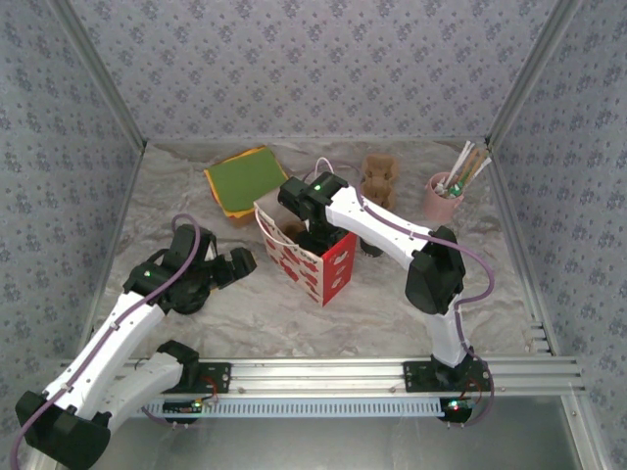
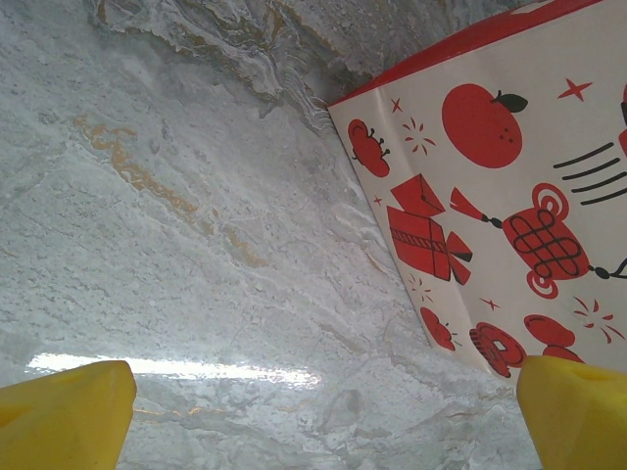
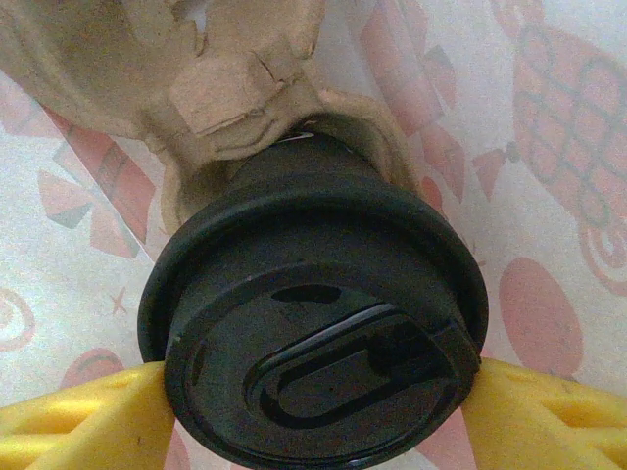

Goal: Pack the takeout coffee

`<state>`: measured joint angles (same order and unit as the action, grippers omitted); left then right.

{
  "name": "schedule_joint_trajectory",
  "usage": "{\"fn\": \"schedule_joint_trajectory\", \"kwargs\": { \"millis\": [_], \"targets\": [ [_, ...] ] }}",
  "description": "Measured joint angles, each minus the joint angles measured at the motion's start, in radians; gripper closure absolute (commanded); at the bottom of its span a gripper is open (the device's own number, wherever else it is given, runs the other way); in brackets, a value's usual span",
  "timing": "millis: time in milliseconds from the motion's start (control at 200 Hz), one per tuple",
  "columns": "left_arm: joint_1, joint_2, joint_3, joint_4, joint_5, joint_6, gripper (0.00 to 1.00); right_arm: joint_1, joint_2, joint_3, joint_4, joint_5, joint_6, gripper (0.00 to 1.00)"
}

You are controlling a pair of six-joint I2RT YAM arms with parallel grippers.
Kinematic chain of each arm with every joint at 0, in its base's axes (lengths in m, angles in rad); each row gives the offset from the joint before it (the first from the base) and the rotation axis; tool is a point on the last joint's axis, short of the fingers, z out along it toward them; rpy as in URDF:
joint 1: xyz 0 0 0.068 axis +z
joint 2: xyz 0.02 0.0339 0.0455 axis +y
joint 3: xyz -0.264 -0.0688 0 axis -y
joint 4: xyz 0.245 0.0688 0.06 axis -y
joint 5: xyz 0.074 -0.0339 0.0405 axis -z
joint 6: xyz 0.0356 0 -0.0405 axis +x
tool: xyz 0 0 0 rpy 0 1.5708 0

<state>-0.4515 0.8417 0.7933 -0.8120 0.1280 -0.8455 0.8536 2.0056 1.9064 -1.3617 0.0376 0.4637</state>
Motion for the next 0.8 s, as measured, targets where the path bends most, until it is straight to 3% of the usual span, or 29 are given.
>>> {"fn": "schedule_joint_trajectory", "kwargs": {
  "millis": [800],
  "targets": [
    [0.000,0.000,0.000,0.000,0.000,0.000,0.00,0.000,0.000,0.004,0.000,0.000,0.000,0.22]
  ]
}}
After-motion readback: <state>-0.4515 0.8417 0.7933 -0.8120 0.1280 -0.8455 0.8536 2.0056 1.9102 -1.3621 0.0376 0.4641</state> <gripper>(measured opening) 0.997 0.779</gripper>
